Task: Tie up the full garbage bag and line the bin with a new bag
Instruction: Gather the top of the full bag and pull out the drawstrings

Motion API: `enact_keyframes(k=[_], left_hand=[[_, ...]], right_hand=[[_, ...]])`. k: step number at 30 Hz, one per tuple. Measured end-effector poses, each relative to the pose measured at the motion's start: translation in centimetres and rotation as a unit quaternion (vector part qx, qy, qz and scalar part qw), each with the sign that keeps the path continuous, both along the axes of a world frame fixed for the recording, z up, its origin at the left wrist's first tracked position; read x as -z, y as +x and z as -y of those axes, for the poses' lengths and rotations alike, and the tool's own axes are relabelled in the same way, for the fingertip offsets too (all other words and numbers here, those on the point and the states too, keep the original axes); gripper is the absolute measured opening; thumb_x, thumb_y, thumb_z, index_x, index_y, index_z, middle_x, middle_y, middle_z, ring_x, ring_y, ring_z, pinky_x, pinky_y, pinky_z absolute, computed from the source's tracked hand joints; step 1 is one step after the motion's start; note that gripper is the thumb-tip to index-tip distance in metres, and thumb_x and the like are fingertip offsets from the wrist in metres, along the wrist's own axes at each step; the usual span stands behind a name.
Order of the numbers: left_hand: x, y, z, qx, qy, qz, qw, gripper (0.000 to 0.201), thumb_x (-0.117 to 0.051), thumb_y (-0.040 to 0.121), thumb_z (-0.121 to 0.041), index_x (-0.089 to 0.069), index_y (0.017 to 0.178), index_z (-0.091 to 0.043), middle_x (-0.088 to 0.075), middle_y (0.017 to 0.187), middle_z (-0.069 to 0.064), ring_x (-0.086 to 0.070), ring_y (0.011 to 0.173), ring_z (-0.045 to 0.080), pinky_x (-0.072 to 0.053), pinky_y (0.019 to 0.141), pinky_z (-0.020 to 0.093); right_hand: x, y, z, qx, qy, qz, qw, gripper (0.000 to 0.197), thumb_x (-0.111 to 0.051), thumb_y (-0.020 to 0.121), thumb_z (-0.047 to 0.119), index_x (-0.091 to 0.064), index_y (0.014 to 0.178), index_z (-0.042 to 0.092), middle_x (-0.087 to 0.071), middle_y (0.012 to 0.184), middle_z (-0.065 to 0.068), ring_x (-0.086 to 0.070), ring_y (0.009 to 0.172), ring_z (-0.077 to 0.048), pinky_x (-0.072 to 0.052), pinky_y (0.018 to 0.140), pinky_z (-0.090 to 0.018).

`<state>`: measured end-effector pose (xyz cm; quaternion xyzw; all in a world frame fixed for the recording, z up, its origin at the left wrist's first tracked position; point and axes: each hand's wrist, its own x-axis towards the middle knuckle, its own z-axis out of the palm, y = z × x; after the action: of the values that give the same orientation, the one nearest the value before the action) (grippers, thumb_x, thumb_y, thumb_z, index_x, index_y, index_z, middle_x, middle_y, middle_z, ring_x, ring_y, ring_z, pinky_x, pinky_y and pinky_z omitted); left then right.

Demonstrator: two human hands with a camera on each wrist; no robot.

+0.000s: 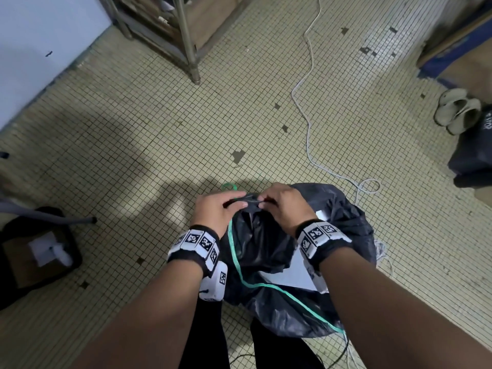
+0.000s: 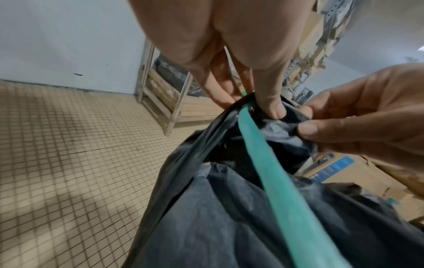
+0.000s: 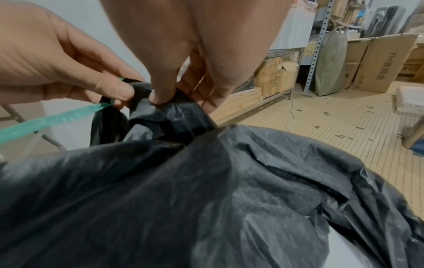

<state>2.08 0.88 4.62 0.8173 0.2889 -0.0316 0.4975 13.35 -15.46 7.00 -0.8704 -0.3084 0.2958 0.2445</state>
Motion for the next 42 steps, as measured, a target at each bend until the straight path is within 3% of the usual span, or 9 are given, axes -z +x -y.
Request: enact_keyframes(k=[7, 13, 18, 21, 24, 27, 30, 35, 42], left_hand=[[-2.5, 1.7, 0.3, 0.033, 0.039, 0.102, 0.993, 0.009, -0.081, 0.083, -0.023, -0.082, 0.090, -0.018, -0.075, 0.086, -0.008, -0.067, 0.078, 0.006, -0.051, 0.075, 0.016], [-3.6, 0.7, -0.7, 0.031, 0.097, 0.119, 0.988, 0.009, -0.075, 0.088, -0.022, -0.081, 0.092, -0.016, -0.073, 0.084, -0.007, -0.064, 0.075, 0.007, -0.051, 0.073, 0.019], [-3.4, 0.3, 0.1, 0.058, 0.095, 0.097, 0.989, 0.009, -0.075, 0.089, -0.024, -0.081, 0.093, -0.019, -0.073, 0.085, -0.009, -0.066, 0.077, 0.009, -0.057, 0.074, 0.030], [-3.5, 1.8, 1.3, 0.055, 0.085, 0.076, 0.992, 0.014, -0.076, 0.088, -0.031, -0.080, 0.096, -0.020, -0.074, 0.090, -0.009, -0.067, 0.082, 0.011, -0.058, 0.079, 0.035], [-3.7, 3.6, 2.1, 0.081, 0.104, 0.023, 0.991, 0.051, -0.071, 0.084, -0.056, -0.069, 0.123, -0.024, -0.068, 0.124, -0.007, -0.062, 0.111, 0.012, -0.045, 0.106, 0.028], [-4.4, 5.6, 2.9, 0.130, 0.124, 0.022, 0.983, 0.063, -0.063, 0.088, -0.060, -0.059, 0.138, -0.021, -0.057, 0.142, -0.001, -0.052, 0.130, 0.017, -0.031, 0.108, 0.022], [-4.9, 7.1, 3.7, 0.154, 0.125, 0.075, 0.977, 0.042, -0.065, 0.095, -0.039, -0.068, 0.128, -0.014, -0.068, 0.128, 0.002, -0.061, 0.117, 0.019, -0.037, 0.103, 0.018], [-4.9, 8.4, 5.0, 0.150, 0.115, 0.109, 0.976, 0.016, -0.066, 0.096, -0.019, -0.077, 0.104, -0.010, -0.073, 0.096, 0.003, -0.065, 0.086, 0.020, -0.052, 0.084, 0.033], [-5.6, 8.7, 5.0, 0.106, 0.139, 0.114, 0.978, 0.019, -0.065, 0.096, -0.017, -0.076, 0.110, -0.008, -0.072, 0.100, 0.000, -0.058, 0.084, 0.005, -0.035, 0.079, -0.005]], right_hand=[[-0.9, 1.6, -0.6, -0.028, 0.080, 0.046, 0.995, 0.007, -0.069, 0.093, 0.019, -0.071, 0.096, 0.013, -0.060, 0.089, 0.007, -0.058, 0.082, -0.012, -0.047, 0.078, -0.024], [-0.3, 4.3, 0.5, -0.167, -0.128, 0.105, 0.972, 0.040, -0.037, 0.096, 0.062, -0.058, 0.092, 0.028, -0.063, 0.087, 0.010, -0.057, 0.087, -0.015, -0.028, 0.097, -0.040], [0.2, 7.2, 3.4, -0.069, -0.195, 0.097, 0.974, 0.022, -0.046, 0.101, 0.043, -0.055, 0.093, 0.025, -0.063, 0.093, 0.004, -0.054, 0.098, -0.021, -0.034, 0.100, -0.041], [-0.4, 8.6, 3.7, 0.036, -0.105, 0.092, 0.990, 0.009, -0.056, 0.098, 0.022, -0.061, 0.094, 0.015, -0.062, 0.093, -0.004, -0.059, 0.091, -0.027, -0.049, 0.083, -0.036], [-1.8, 9.3, 3.8, 0.041, 0.013, 0.124, 0.991, 0.009, -0.064, 0.096, 0.019, -0.068, 0.093, 0.012, -0.066, 0.087, -0.004, -0.064, 0.081, -0.025, -0.055, 0.074, -0.036], [-2.9, 8.9, 4.1, -0.030, 0.083, 0.133, 0.987, 0.015, -0.064, 0.097, 0.025, -0.069, 0.092, 0.012, -0.065, 0.084, -0.002, -0.064, 0.077, -0.020, -0.056, 0.071, -0.037], [-3.2, 8.4, 4.9, -0.013, 0.106, 0.124, 0.987, 0.017, -0.063, 0.097, 0.028, -0.072, 0.096, 0.013, -0.066, 0.085, -0.001, -0.064, 0.080, -0.019, -0.056, 0.073, -0.037], [-2.5, 8.9, 6.1, -0.021, 0.101, 0.130, 0.986, 0.018, -0.067, 0.094, 0.028, -0.073, 0.092, 0.011, -0.067, 0.084, -0.003, -0.060, 0.084, -0.022, -0.051, 0.077, -0.035], [0.5, 11.7, 9.6, -0.087, -0.133, 0.120, 0.980, 0.033, -0.048, 0.093, 0.056, -0.062, 0.087, 0.027, -0.060, 0.089, 0.013, -0.044, 0.103, -0.019, -0.030, 0.090, -0.039]])
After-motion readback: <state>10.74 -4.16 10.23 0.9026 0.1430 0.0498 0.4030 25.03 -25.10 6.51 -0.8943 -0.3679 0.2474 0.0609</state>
